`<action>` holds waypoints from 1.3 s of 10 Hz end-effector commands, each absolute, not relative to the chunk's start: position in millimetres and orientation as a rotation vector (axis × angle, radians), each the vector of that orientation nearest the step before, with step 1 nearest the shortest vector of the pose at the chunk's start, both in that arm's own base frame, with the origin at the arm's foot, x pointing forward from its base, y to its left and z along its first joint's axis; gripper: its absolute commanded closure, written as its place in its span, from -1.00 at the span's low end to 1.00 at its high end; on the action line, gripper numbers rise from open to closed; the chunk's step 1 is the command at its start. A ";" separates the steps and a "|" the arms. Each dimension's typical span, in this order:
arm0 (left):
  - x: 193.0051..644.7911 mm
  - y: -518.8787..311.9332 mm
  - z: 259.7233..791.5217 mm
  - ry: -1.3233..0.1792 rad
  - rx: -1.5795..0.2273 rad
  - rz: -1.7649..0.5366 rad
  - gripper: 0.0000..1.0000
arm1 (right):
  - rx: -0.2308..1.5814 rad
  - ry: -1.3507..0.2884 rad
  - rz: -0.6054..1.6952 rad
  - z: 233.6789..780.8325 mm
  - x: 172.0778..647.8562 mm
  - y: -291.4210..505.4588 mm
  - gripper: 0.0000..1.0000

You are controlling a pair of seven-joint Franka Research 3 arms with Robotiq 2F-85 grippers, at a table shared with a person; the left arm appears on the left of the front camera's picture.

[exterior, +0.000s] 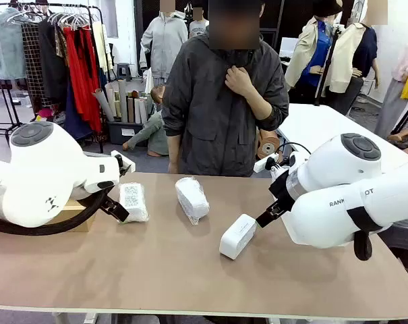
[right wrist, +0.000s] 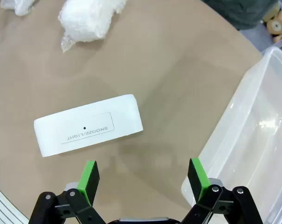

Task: Separate and place wrapped and unwrapped clocks.
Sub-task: Pick up the Digital clock indicated by the person.

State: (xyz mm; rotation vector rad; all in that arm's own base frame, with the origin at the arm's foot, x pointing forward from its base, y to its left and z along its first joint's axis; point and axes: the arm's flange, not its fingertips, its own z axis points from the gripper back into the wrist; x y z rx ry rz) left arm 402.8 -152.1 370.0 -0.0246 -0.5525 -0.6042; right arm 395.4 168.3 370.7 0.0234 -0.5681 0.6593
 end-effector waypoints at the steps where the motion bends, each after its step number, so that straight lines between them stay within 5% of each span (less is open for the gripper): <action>1: 402.7 -152.1 370.1 -0.553 -0.025 -0.604 -1.00 | 0.023 -0.568 0.659 370.7 395.4 168.3 -1.00; 13: 402.7 -152.1 370.1 -0.553 -0.025 -0.604 -1.00 | 0.023 -0.568 0.659 370.7 395.4 168.3 -1.00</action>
